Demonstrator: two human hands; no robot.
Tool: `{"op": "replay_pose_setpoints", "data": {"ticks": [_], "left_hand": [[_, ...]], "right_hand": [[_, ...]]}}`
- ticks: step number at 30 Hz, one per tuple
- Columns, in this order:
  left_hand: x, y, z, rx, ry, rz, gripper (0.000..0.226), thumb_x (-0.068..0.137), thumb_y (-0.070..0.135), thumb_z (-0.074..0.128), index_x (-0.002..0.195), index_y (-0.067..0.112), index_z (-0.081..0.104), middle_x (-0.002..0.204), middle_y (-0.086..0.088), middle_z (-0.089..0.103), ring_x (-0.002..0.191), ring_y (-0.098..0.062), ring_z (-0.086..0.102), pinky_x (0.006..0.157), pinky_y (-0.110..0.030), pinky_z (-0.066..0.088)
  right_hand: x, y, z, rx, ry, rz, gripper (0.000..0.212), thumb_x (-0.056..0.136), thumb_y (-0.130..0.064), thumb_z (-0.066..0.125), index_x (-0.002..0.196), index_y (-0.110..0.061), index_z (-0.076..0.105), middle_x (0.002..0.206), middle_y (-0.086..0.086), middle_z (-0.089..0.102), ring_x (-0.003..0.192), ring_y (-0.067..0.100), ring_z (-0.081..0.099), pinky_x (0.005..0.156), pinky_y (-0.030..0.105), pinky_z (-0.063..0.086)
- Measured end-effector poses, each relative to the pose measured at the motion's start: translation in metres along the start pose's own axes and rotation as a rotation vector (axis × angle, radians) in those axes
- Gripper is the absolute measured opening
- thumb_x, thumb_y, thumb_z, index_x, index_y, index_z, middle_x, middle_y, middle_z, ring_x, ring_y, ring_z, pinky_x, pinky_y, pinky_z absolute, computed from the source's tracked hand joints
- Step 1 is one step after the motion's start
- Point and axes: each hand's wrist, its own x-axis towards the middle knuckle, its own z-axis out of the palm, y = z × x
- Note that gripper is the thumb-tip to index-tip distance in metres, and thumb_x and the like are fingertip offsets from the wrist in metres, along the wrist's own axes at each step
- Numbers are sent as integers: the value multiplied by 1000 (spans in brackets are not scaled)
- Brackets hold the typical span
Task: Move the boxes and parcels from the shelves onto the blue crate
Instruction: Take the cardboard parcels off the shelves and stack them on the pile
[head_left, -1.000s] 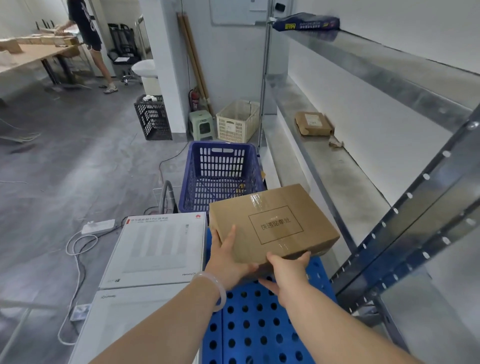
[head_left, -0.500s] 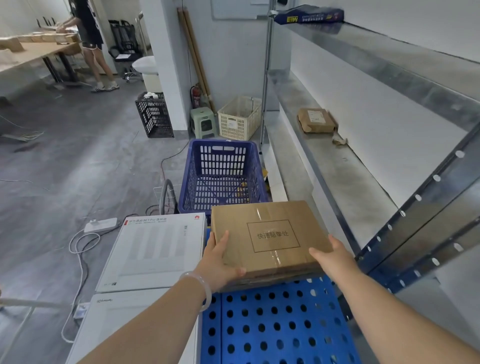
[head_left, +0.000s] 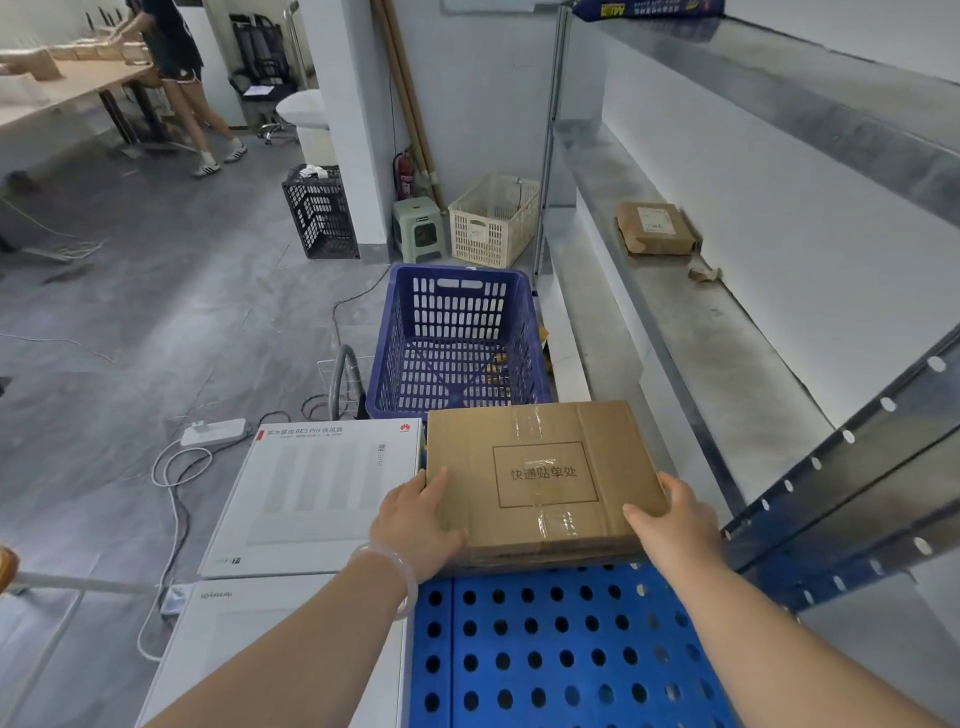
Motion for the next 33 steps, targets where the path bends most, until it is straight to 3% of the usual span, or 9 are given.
{"op": "replay_pose_setpoints", "data": {"ticks": [6, 10, 33], "left_hand": [[7, -9, 5, 20, -18, -41, 79, 91, 44, 48, 154, 38, 1, 159, 6, 23, 147, -25, 15, 119, -46, 19], [6, -10, 4, -27, -26, -65, 79, 90, 38, 46, 154, 39, 0, 150, 4, 35, 142, -26, 23, 116, -48, 24], [3, -5, 2, -33, -57, -88, 78, 93, 35, 45, 154, 38, -3, 153, -3, 31, 142, -27, 24, 116, -48, 24]], "right_hand": [[-1, 6, 7, -18, -94, -42, 79, 93, -42, 59, 155, -36, 9, 155, 3, 32, 137, 28, 38, 106, 49, 42], [-2, 12, 12, -12, -100, -78, 79, 93, -45, 57, 154, -40, 8, 158, -1, 27, 141, 25, 33, 108, 49, 39], [11, 10, 14, -41, -137, -95, 75, 97, -39, 55, 155, -38, 7, 158, 3, 26, 141, 26, 32, 110, 47, 36]]}}
